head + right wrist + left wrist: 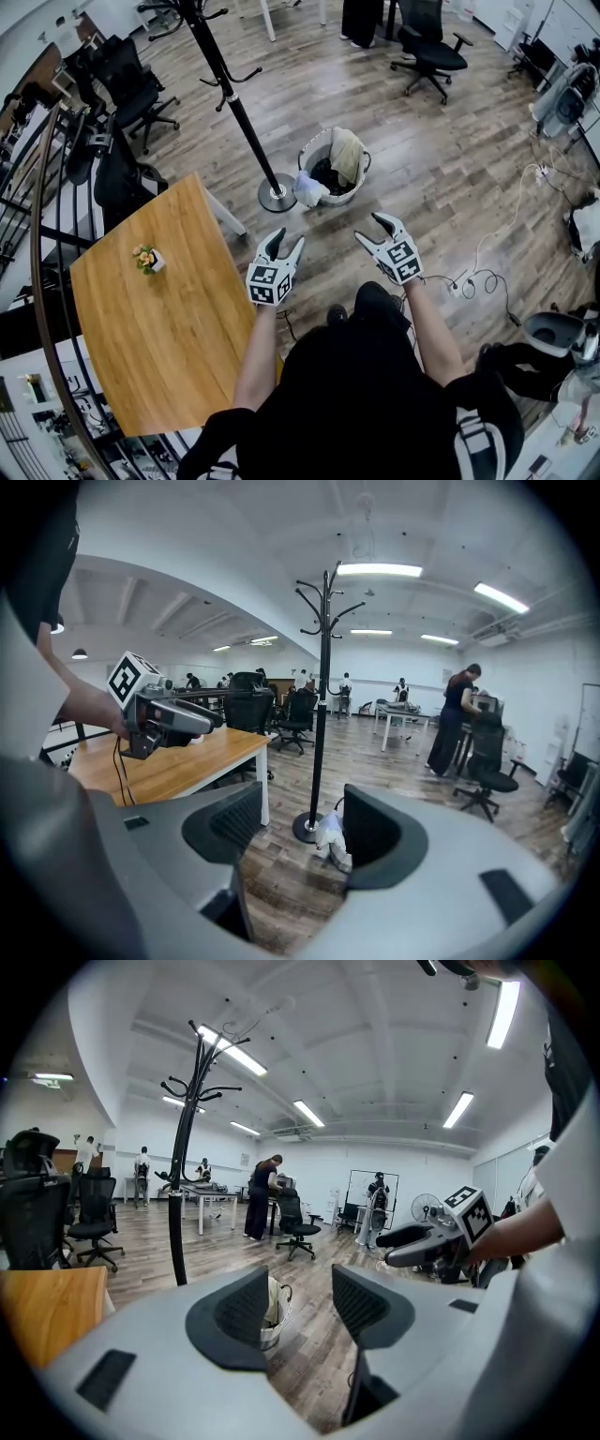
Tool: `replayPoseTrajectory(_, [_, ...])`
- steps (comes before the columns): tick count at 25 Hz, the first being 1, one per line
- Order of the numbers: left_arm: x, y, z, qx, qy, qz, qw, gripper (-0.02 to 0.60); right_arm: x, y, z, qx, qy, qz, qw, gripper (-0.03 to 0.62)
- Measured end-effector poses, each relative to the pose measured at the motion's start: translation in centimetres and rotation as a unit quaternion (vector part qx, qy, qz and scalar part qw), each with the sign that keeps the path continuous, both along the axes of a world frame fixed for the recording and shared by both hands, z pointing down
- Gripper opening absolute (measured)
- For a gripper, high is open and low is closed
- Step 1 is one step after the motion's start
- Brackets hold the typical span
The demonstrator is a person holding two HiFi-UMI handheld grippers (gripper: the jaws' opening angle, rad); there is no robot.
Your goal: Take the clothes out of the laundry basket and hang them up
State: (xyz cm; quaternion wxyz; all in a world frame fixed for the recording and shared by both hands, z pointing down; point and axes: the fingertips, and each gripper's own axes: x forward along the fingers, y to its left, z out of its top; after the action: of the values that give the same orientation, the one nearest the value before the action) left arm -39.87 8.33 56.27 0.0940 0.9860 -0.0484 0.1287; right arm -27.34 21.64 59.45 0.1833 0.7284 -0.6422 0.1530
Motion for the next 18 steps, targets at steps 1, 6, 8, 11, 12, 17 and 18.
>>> replayPoseTrajectory(1, [0.0,-0.1,0.1,0.000,-0.001,0.000,1.0000,0.212,0.0,-0.1,0.1,0.000,-0.001,0.000,1.000,0.287])
replayPoseTrajectory(6, [0.1,-0.9,0.6,-0.002,-0.008,-0.007,0.9999,0.212,0.5,-1.0,0.2,0.002,-0.005,-0.002,1.000,0.282])
replayPoseTrajectory(8, [0.3,-1.2,0.8,-0.002,-0.011,-0.009,0.9999,0.212,0.7,-1.4,0.4,0.003,-0.008,-0.004,1.000,0.279])
replayPoseTrajectory(11, [0.7,-1.8,1.1,-0.004,-0.017,-0.013,0.9998,0.212,1.2,-1.9,0.8,0.002,-0.012,-0.007,1.000,0.278])
replayPoseTrajectory(12, [1.0,-2.0,1.3,-0.005,-0.020,-0.014,0.9997,0.212,1.5,-2.1,0.9,0.001,-0.013,-0.007,1.000,0.278])
replayPoseTrajectory(17, [2.8,-3.0,1.8,-0.010,-0.029,-0.016,0.9994,0.211,3.4,-3.1,1.5,0.002,-0.024,-0.003,1.000,0.273])
replayPoseTrajectory(18, [3.3,-3.2,1.8,-0.011,-0.030,-0.016,0.9994,0.211,3.9,-3.3,1.6,0.002,-0.026,-0.002,1.000,0.272])
